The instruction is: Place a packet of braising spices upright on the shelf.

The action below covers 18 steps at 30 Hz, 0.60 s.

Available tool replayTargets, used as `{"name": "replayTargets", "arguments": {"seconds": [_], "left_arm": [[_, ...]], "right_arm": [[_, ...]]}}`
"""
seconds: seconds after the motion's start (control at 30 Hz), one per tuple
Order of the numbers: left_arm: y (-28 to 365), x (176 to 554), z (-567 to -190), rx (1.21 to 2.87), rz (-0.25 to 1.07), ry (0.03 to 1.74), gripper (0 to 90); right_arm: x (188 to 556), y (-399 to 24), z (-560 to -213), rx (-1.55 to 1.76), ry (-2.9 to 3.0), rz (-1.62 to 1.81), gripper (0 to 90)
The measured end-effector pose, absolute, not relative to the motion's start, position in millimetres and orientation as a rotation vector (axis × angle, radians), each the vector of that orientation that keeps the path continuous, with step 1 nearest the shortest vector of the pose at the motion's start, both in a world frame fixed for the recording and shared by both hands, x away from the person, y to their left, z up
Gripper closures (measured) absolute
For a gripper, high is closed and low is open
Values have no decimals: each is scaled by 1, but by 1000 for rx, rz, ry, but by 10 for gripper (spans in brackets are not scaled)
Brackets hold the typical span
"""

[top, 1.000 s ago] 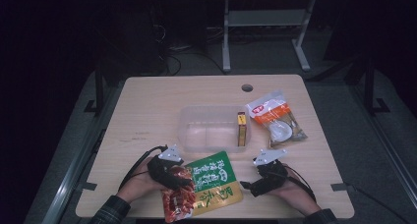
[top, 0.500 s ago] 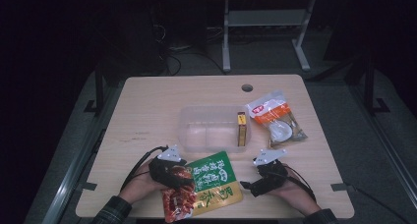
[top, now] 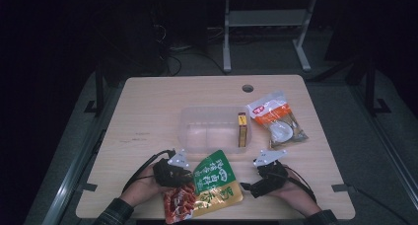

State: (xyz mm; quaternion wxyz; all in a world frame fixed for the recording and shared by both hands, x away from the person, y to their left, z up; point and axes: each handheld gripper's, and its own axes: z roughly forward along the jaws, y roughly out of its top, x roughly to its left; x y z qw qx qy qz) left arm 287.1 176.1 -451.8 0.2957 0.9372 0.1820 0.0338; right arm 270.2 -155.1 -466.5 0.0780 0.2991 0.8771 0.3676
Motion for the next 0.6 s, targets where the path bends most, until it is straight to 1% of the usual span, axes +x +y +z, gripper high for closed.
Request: {"name": "replayTargets", "arguments": {"seconds": [0.1,0.2,0.27,0.4,0.47,0.53,0.57,0.6], "left_arm": [[176,288,-452,2496,99,477,827],[177,289,-451,2499,87,480,859],[180,291,-452,2470,54,509,875],[182,291,-452,2446,39,525,889],[185,292,-449,2414,15,548,892],[188,293,-446,2409,13,536,893],[190,293,-442,2361,-1,561,893],[192,293,-440,2349,6,557,893]], "right_arm": [[270,-156,-465,902,2650,1145,43],[271,-157,-464,881,2666,1166,57],[270,-157,-460,899,2688,1184,62],[267,-156,-457,873,2684,1213,69],[265,-155,-454,882,2689,1231,99],[265,-155,-454,863,2689,1240,108],[265,-155,-454,863,2689,1240,121],[264,-155,-454,867,2694,1251,133]]}}
